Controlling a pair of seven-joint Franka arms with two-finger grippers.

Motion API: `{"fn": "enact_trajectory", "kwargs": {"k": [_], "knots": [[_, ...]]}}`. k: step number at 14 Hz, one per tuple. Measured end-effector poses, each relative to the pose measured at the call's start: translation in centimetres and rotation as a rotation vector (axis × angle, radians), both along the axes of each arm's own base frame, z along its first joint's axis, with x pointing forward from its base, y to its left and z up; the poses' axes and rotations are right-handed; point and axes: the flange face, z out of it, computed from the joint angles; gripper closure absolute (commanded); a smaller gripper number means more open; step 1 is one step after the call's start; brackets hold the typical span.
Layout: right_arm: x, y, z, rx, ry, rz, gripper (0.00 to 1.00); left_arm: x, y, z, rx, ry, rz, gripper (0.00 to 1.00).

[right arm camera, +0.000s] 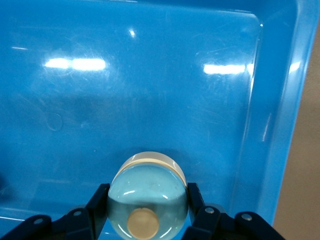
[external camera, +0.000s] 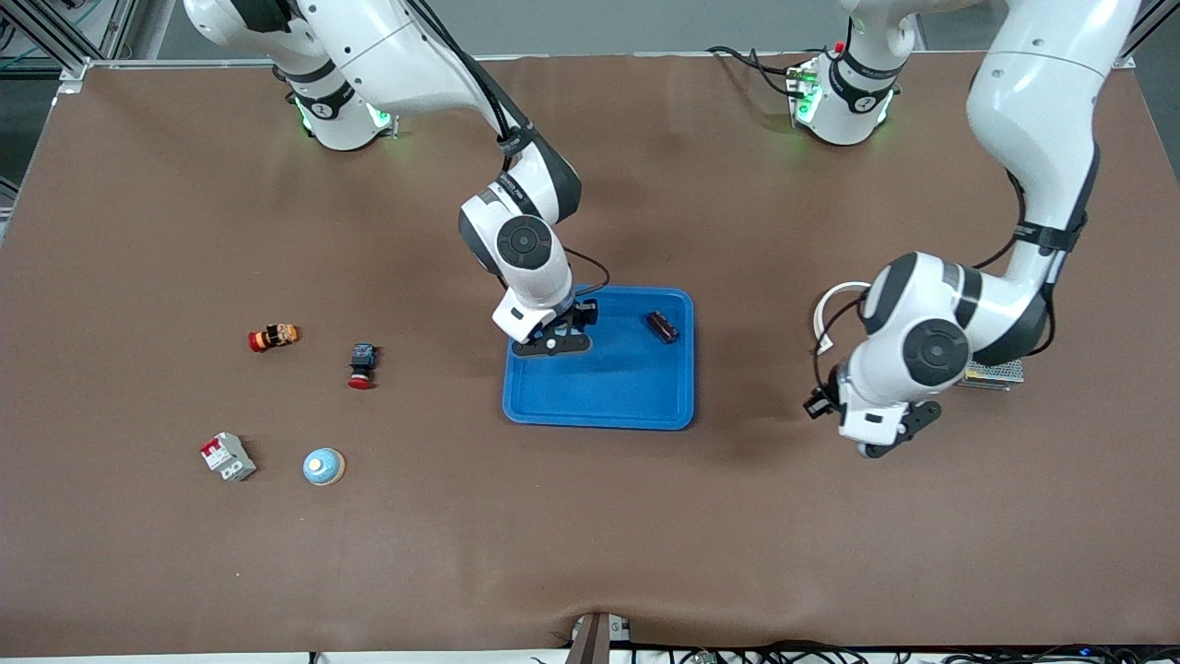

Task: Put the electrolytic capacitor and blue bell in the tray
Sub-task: 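Move the bell over the tray while the left gripper takes a capacitor, then release the bell in the tray while the left gripper drops the capacitor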

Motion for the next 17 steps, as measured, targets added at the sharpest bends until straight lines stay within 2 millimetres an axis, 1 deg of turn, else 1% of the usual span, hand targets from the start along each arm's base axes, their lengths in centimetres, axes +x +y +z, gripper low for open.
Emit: {"fn": "enact_trajectory", "kwargs": {"k": [1, 3, 5, 6, 9, 10, 11, 12, 13, 14, 17], "knots": [[0.0, 0.0, -0.1, -0.001, 0.000, 0.000, 0.49, -0.4, -2.3, 0.7, 0.002, -0.006, 0.013, 1.00], [0.0, -0.1, -0.2, -0.002, 0.000, -0.001, 0.49, -1.5, -6.6, 1.4, -0.005, -0.012, 0.025, 1.00], [0.1, -0.1, -0.4, 0.000, -0.003, -0.002, 0.49, -2.8, -10.0, 1.6, -0.014, -0.014, 0.018, 1.00], [0.1, -0.1, -0.6, -0.001, -0.003, -0.002, 0.49, -3.5, -11.6, 1.4, -0.016, -0.010, 0.010, 1.00], [-0.1, 0.0, -1.0, -0.003, -0.002, 0.000, 0.48, -5.8, -16.8, -0.2, -0.020, 0.008, -0.033, 1.00], [-0.1, 0.0, -1.0, -0.003, -0.001, 0.000, 0.46, -6.3, -18.3, -0.8, -0.025, 0.011, -0.049, 1.00], [-0.1, 0.0, -1.0, -0.003, -0.002, 0.000, 0.39, -6.6, -19.6, -1.4, -0.032, 0.014, -0.063, 1.00], [-0.1, 0.0, -1.0, -0.003, -0.002, 0.000, 0.25, -6.8, -20.6, -2.0, -0.038, 0.017, -0.076, 1.00], [-0.1, 0.0, -1.0, -0.003, -0.002, 0.000, 0.07, -6.9, -21.5, -2.8, -0.047, 0.017, -0.087, 1.00], [-0.1, 0.0, -1.0, -0.003, -0.002, 0.000, 0.00, -7.0, -22.1, -3.5, -0.058, 0.014, -0.095, 1.00], [-0.1, 0.0, -1.0, -0.002, -0.002, 0.000, 0.00, -7.3, -23.3, -6.0, -0.094, 0.008, -0.184, 1.00]]}}
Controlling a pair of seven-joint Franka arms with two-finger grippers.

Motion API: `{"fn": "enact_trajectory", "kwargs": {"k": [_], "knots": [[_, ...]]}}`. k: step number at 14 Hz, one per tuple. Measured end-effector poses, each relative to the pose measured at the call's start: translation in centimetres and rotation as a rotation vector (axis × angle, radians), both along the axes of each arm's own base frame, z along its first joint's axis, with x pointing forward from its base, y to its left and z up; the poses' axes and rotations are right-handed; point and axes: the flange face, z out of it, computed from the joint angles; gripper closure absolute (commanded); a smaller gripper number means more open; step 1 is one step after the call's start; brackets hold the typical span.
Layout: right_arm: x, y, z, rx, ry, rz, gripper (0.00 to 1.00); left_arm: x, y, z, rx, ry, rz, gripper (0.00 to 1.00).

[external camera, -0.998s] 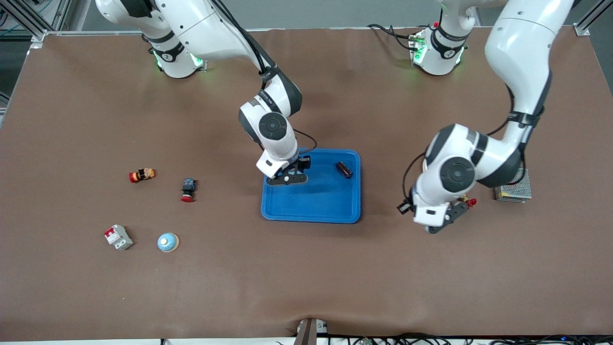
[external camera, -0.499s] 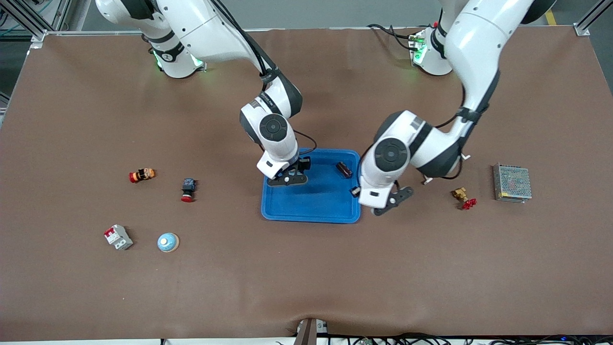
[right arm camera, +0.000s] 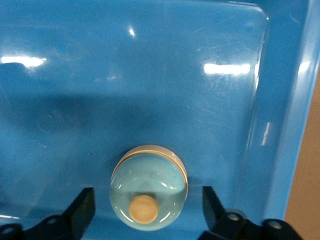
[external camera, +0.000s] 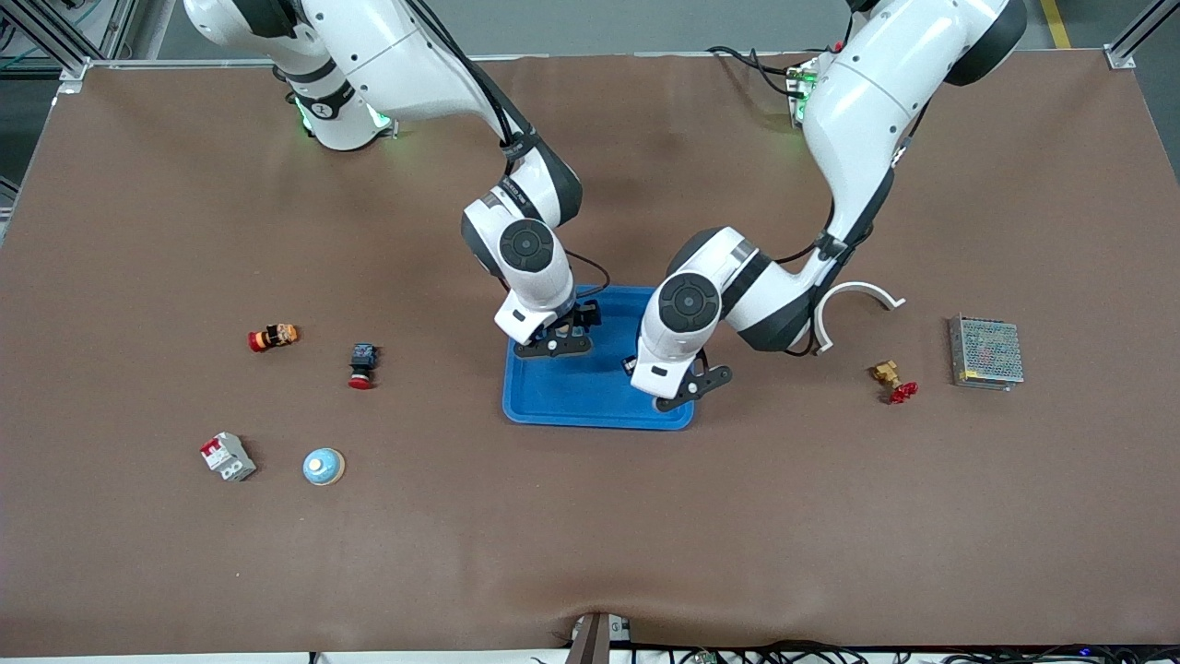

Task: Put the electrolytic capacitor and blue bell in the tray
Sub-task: 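Release the bell in the tray while the left gripper drops the capacitor, then return the left arm to rest while the right gripper reaches the second bell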

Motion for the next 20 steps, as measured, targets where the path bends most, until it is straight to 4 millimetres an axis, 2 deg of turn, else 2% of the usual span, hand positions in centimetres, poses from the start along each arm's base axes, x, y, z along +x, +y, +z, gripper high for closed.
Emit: {"fn": "enact_trajectory", "kwargs": {"k": [4, 7, 9, 11, 12, 13, 17, 20], "knots": [[0.3, -0.1, 0.4, -0.004, 0.001, 0.000, 0.00, -0.1, -0.2, -1.6, -0.012, 0.009, -0.119, 1.00], [0.9, -1.0, 2.4, -0.023, 0.018, 0.043, 0.00, -0.1, 0.0, -2.0, -0.014, 0.011, -0.165, 0.99], [2.3, -2.7, 4.7, -0.026, 0.025, 0.083, 0.00, -0.1, 0.1, -2.1, -0.013, 0.011, -0.177, 0.81], [4.2, -5.5, 7.0, -0.023, 0.031, 0.122, 0.00, 0.1, 0.4, -2.5, -0.009, 0.014, -0.177, 0.55], [5.3, -7.1, 7.9, -0.020, 0.032, 0.136, 0.00, 0.1, 0.5, -2.6, -0.008, 0.016, -0.176, 0.37], [6.4, -8.8, 8.6, -0.015, 0.028, 0.149, 0.00, 0.2, 0.6, -2.8, -0.007, 0.017, -0.174, 0.00], [10.4, -15.4, 9.8, 0.000, 0.002, 0.210, 0.00, 0.9, 0.6, -2.0, -0.015, 0.001, -0.165, 0.00], [13.6, -20.6, 11.1, 0.007, -0.035, 0.253, 0.00, 2.5, 1.4, 0.3, -0.030, -0.038, -0.141, 0.00]]}}
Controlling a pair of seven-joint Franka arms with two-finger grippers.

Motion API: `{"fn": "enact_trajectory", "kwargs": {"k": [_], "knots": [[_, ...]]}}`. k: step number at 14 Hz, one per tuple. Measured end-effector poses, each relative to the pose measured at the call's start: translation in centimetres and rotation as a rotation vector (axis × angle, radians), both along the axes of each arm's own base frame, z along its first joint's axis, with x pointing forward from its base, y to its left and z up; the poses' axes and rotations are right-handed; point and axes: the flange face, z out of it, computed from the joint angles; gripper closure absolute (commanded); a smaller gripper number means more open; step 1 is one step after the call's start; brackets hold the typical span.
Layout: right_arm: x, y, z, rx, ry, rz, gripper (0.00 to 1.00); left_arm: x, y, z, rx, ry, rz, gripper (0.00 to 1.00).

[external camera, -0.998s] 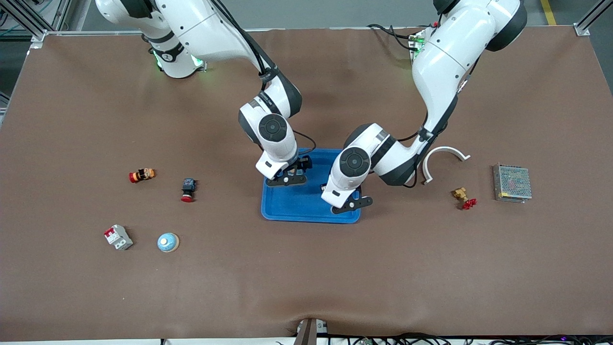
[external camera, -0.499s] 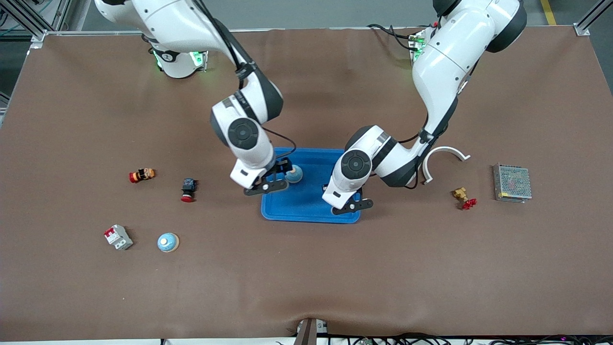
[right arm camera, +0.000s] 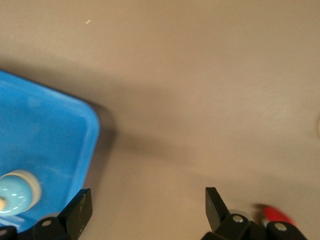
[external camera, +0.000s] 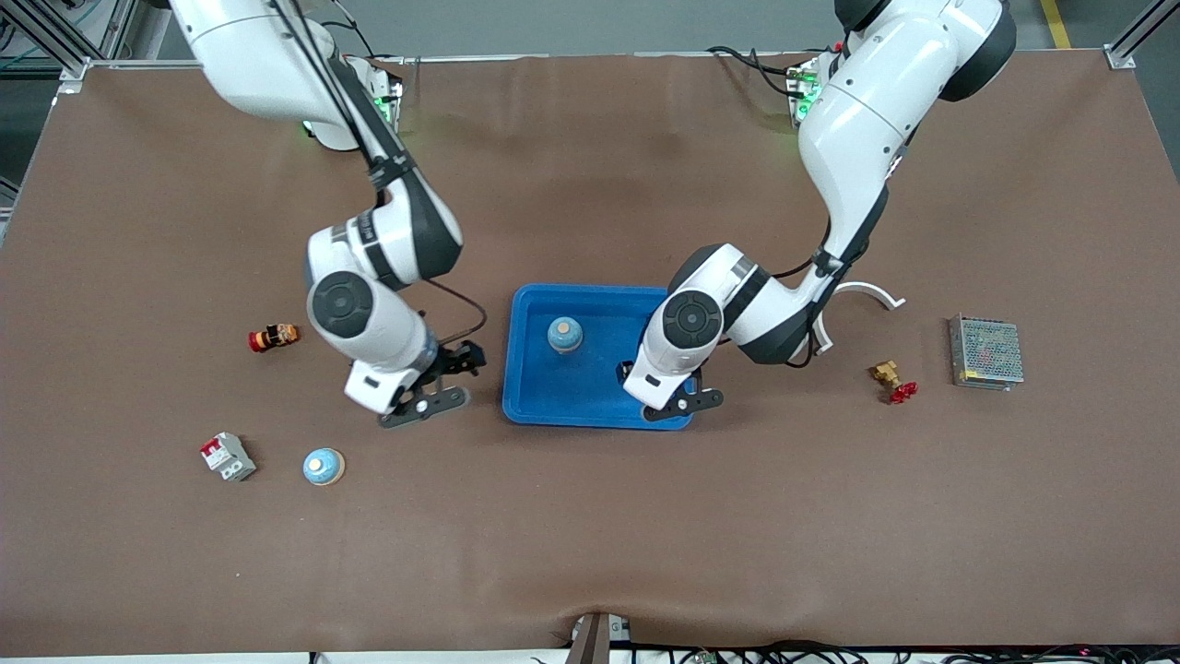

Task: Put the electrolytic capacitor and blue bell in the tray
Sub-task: 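Return the left arm to rest while the right gripper reaches the second bell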

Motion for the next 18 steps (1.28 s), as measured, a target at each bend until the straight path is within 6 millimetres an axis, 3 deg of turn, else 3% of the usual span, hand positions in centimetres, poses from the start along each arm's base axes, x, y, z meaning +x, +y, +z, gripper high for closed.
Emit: {"fn": "enact_trajectory", "kwargs": {"k": [3, 5, 9, 11, 15, 18], "knots": [[2.6, -4.8, 1.2, 0.001, -0.039, 0.058, 0.00, 2.3, 2.6, 4.6, -0.008, -0.047, 0.043, 0.00], [3.5, -6.4, 1.2, -0.010, -0.052, 0.105, 0.00, 3.2, 4.3, 7.8, -0.003, -0.071, 0.066, 0.00], [5.4, -8.7, -0.6, -0.064, -0.060, 0.216, 0.00, 4.3, 6.9, 13.5, 0.000, -0.126, 0.100, 0.00], [6.3, -10.9, -2.1, -0.076, -0.051, 0.297, 0.00, 4.6, 8.8, 15.8, 0.018, -0.132, 0.090, 0.00], [7.9, -16.1, -3.9, -0.082, -0.051, 0.431, 0.00, 5.4, 14.9, 21.4, 0.068, -0.140, 0.018, 0.00], [8.8, -16.7, -3.5, -0.086, -0.073, 0.509, 0.00, 5.0, 20.1, 25.7, 0.117, -0.115, -0.007, 0.00]]}}
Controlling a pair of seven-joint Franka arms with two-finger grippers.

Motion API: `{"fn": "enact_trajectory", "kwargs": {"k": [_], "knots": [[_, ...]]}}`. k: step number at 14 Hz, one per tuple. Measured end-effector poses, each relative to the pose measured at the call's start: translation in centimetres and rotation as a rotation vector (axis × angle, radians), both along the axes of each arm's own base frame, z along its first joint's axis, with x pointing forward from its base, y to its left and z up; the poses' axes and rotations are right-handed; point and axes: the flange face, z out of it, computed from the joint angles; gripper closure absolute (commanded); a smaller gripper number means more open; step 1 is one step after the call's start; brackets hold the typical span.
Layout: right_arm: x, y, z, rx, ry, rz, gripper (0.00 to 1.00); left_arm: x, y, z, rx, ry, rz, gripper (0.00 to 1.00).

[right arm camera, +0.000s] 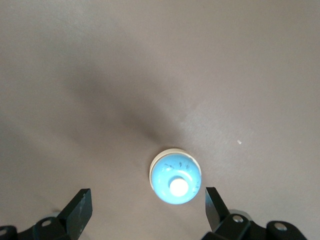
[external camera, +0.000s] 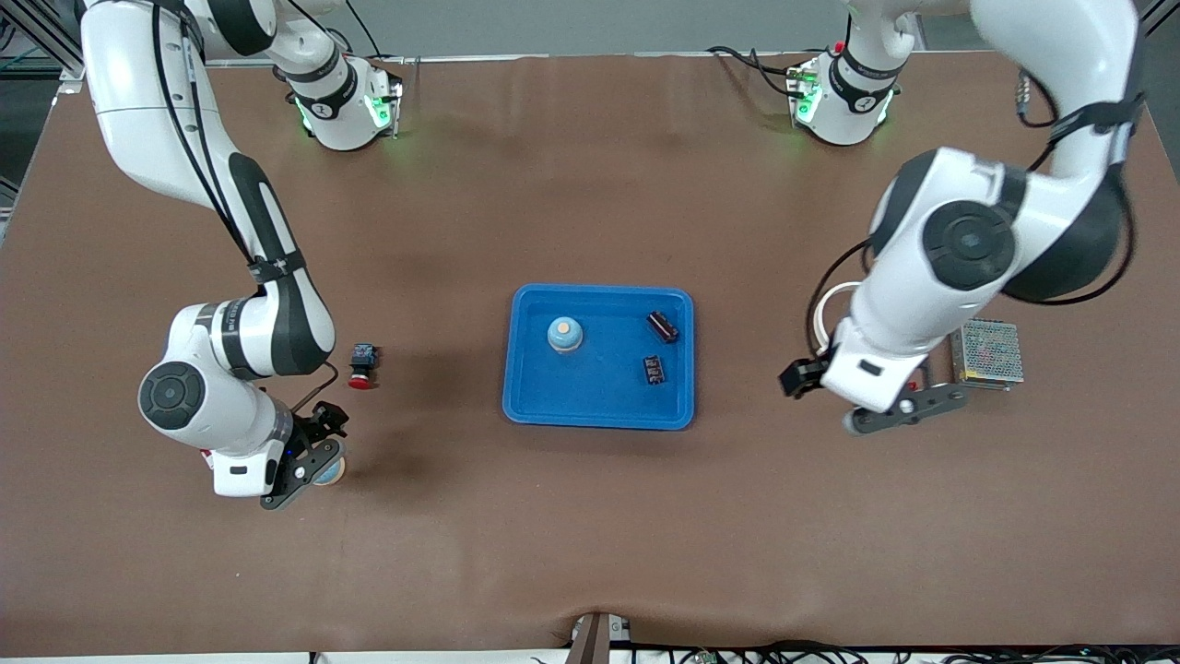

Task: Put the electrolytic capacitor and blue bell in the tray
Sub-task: 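Return the left arm to rest while the right gripper reaches the second bell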

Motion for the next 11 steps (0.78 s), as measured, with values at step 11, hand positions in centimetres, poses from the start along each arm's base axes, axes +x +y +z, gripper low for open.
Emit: {"fn": "enact_trajectory", "kwargs": {"k": [11], "knots": [[0.8, -2.4, -6.0, -0.018, 0.007, 0.228, 0.00, -4.7, 11.4, 11.2, 0.037, 0.078, -0.165, 0.00]]}}
